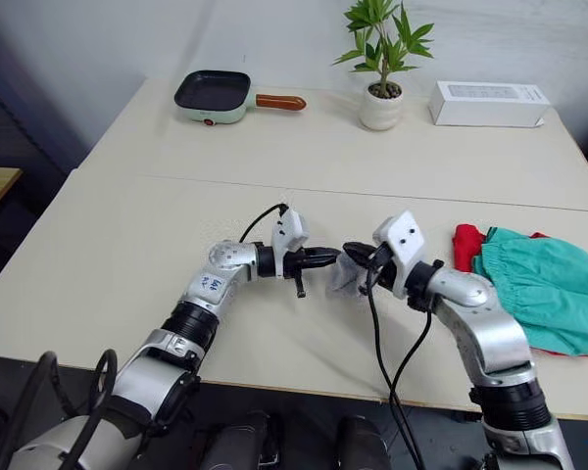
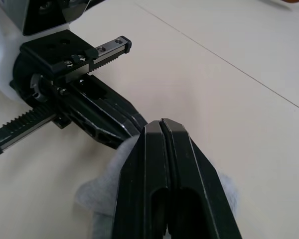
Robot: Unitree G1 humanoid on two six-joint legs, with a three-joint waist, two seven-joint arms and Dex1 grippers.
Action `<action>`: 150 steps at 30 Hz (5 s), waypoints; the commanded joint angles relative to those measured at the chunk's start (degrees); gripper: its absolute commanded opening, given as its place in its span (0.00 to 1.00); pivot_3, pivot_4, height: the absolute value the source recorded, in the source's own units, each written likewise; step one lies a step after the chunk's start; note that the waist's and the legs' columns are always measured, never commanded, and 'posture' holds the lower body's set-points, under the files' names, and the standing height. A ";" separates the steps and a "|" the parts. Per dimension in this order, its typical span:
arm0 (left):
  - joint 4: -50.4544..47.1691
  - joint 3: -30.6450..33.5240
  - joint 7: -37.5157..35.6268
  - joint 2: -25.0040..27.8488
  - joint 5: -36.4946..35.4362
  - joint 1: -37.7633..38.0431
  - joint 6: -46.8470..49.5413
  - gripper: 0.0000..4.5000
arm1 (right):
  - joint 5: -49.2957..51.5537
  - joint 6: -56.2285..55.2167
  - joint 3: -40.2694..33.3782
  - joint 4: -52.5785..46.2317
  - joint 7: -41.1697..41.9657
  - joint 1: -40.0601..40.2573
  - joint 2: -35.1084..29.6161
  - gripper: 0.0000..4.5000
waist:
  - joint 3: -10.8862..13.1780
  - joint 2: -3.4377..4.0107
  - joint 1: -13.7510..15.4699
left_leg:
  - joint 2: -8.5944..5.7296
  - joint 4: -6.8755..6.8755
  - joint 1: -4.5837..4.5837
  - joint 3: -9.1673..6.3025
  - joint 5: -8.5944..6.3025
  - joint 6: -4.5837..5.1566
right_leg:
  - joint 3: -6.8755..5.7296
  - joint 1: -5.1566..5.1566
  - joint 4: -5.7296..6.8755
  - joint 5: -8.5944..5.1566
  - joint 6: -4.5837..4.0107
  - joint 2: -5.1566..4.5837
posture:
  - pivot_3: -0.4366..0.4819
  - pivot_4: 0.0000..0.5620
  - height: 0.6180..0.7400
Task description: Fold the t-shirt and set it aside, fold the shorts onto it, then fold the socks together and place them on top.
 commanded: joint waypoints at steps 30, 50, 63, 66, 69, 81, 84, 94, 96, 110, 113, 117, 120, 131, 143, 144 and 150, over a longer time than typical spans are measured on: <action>-0.87 -4.87 -1.26 -3.44 6.50 -3.16 -7.97 0.01 | 3.97 -2.89 -15.15 4.26 1.88 4.94 -4.26 0.00 | 0.00 0.00 0.06 | 0.01 0.14 0.01 -0.02 -0.04 0.06 | -0.06 0.04 -0.05 0.00 0.00 -0.04 | 0.48 0.27 1.00; 5.21 -1.16 3.06 -2.82 5.77 -3.16 -5.82 0.01 | -0.47 -18.06 -5.15 13.17 0.87 9.66 8.69 0.00 | 0.00 0.00 -0.05 | -0.03 0.15 0.01 -0.01 -0.04 0.08 | -0.08 0.05 0.06 0.00 0.00 0.02 | 0.48 0.27 1.00; 7.67 -1.46 4.62 -2.95 7.52 -4.05 -4.51 0.00 | 19.98 5.74 -16.80 9.13 1.81 7.29 1.38 0.20 | 0.00 0.00 -0.01 | 0.03 0.29 0.02 -0.10 -0.08 0.13 | 0.13 0.10 -0.01 0.00 0.00 -0.24 | 0.48 0.27 1.00; 7.61 -1.50 4.29 -2.54 7.61 -3.77 -4.81 0.00 | 30.84 24.38 -21.85 10.43 -0.78 5.32 -4.16 0.43 | 0.00 0.00 -0.05 | 0.05 0.29 0.02 -0.16 -0.10 0.14 | 0.22 0.13 -0.06 0.00 -0.01 -0.31 | 0.48 0.27 1.00; 7.59 -1.61 3.87 -2.24 7.75 -3.61 -5.18 0.00 | 39.86 40.84 -26.80 15.60 -5.22 1.43 -6.69 0.66 | 0.00 0.00 -0.10 | 0.06 0.27 0.02 -0.18 -0.11 0.16 | 0.28 0.14 -0.09 0.00 -0.01 -0.38 | 0.48 0.27 1.00; 7.58 -2.02 3.76 -1.90 8.55 -3.34 -6.52 0.00 | 47.30 62.50 -35.97 30.86 -29.52 -12.61 4.89 0.99 | -0.05 0.05 -0.70 | 0.03 0.24 -0.13 -0.15 -0.11 0.16 | 0.25 0.08 0.02 0.01 -0.01 -0.35 | 0.48 0.27 1.00; 7.38 -2.09 3.53 -1.45 8.63 -3.37 -6.63 0.00 | 46.66 62.50 -35.10 32.82 -31.46 -14.79 7.52 0.99 | -0.08 0.07 -1.50 | 0.06 0.24 -0.10 -0.15 -0.11 0.16 | 0.25 0.08 0.02 0.01 0.00 -0.30 | 0.48 0.27 1.00; 7.35 -1.96 3.49 -0.50 8.64 -3.46 -6.85 0.00 | 41.00 60.23 -34.88 38.08 -30.76 -21.10 12.08 0.48 | -0.11 0.09 -2.69 | 0.11 -0.04 0.00 -0.05 -0.04 0.04 | 0.29 0.04 0.05 0.01 0.00 -0.15 | 0.48 0.27 1.00; 7.37 -1.86 3.53 -0.33 8.63 -3.50 -6.88 0.00 | 40.29 59.81 -35.50 38.74 -30.26 -21.41 11.90 0.31 | -0.11 0.09 -2.66 | 0.10 -0.05 -0.01 -0.05 -0.05 0.05 | 0.29 0.04 0.04 0.01 0.00 -0.16 | 0.48 0.27 1.00; -22.26 5.65 -13.11 5.99 -12.72 1.20 11.02 0.39 | 62.45 62.50 -48.49 28.28 -33.72 -18.20 10.11 0.03 | -0.04 0.20 -2.80 | 0.11 -0.20 -0.25 -0.11 -0.01 -0.01 | 0.31 -0.16 -0.07 0.01 0.00 -0.12 | 0.48 0.27 1.00; -31.93 9.17 -11.78 8.18 -20.06 1.70 19.25 0.60 | 73.62 59.51 -50.19 27.02 -38.82 -14.29 2.27 0.03 | -0.02 0.24 -2.34 | 0.10 -0.17 -0.27 -0.22 0.00 -0.02 | 0.28 -0.07 -0.15 0.01 0.00 -0.10 | 0.48 0.27 1.00; -41.39 10.97 -14.04 12.15 -27.07 4.30 25.00 0.86 | 85.83 52.52 -52.45 32.05 -42.31 -5.88 -11.87 0.03 | -0.01 0.25 -1.34 | 0.08 -0.09 -0.27 -0.20 -0.03 0.06 | 0.29 0.08 -0.43 0.07 0.11 -0.06 | 0.48 0.27 1.00; -43.99 10.95 -12.57 13.98 -27.77 6.55 26.73 1.00 | 82.33 51.83 -52.76 39.19 -39.19 -0.50 -21.08 0.03 | -0.01 0.25 -1.08 | 0.01 -0.10 -0.24 -0.16 -0.04 0.14 | 0.30 0.15 -0.54 0.08 0.14 0.04 | 0.48 0.27 1.00; -44.07 8.20 -12.98 16.31 -25.55 10.02 23.39 1.00 | 53.29 47.96 -36.38 60.77 -26.50 -10.65 -28.98 0.11 | -0.01 0.25 -1.78 | 0.15 -0.21 0.08 0.29 0.04 0.09 | 0.51 0.08 -0.61 0.13 0.22 0.07 | 0.48 0.27 1.00; -43.84 11.34 -11.30 23.86 -22.81 14.02 19.59 1.00 | 25.86 37.88 -18.00 60.52 5.49 -11.54 -49.30 0.99 | 0.07 0.44 -0.64 | 0.05 -0.13 -0.17 0.15 -0.04 0.17 | 0.48 0.03 -0.83 0.13 0.23 -0.01 | 0.48 0.27 1.00; -43.87 11.77 -10.50 24.26 -22.20 14.50 18.88 1.00 | 24.48 35.52 -17.03 59.49 9.36 -11.12 -50.39 1.00 | 0.07 0.44 -0.81 | 0.06 -0.14 -0.17 0.16 -0.05 0.16 | 0.48 0.02 -0.83 0.13 0.23 -0.02 | 0.48 0.27 1.00; -44.54 14.68 -7.20 31.06 -15.55 22.72 13.07 1.00 | 17.01 4.34 -18.37 42.20 31.85 -2.79 -48.68 1.00 | 0.03 0.53 -2.45 | 0.21 -0.31 0.17 0.53 -0.13 -0.01 | 0.38 0.04 -0.75 0.14 0.26 0.06 | 0.48 0.27 1.00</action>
